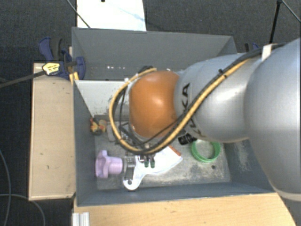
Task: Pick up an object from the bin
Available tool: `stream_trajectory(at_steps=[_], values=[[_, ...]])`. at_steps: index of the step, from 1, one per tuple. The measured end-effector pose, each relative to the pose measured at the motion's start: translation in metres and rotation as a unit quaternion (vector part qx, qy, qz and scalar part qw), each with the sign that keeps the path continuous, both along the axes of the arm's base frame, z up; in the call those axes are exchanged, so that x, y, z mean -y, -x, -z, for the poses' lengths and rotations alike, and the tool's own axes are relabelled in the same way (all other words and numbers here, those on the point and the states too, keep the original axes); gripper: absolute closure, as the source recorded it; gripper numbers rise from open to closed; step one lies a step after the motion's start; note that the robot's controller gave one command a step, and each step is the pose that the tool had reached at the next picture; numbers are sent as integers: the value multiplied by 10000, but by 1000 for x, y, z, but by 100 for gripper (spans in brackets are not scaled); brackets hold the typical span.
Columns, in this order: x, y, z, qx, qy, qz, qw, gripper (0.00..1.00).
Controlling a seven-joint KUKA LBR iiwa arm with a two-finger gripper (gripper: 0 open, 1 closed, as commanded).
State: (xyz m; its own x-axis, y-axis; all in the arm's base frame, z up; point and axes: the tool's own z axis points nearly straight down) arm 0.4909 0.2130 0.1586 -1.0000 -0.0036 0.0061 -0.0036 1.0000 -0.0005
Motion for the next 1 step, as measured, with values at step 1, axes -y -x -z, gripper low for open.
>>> stream_trajectory(at_steps=[1], values=[[1, -2, -4, 38, -10, 30, 10000, 0]])
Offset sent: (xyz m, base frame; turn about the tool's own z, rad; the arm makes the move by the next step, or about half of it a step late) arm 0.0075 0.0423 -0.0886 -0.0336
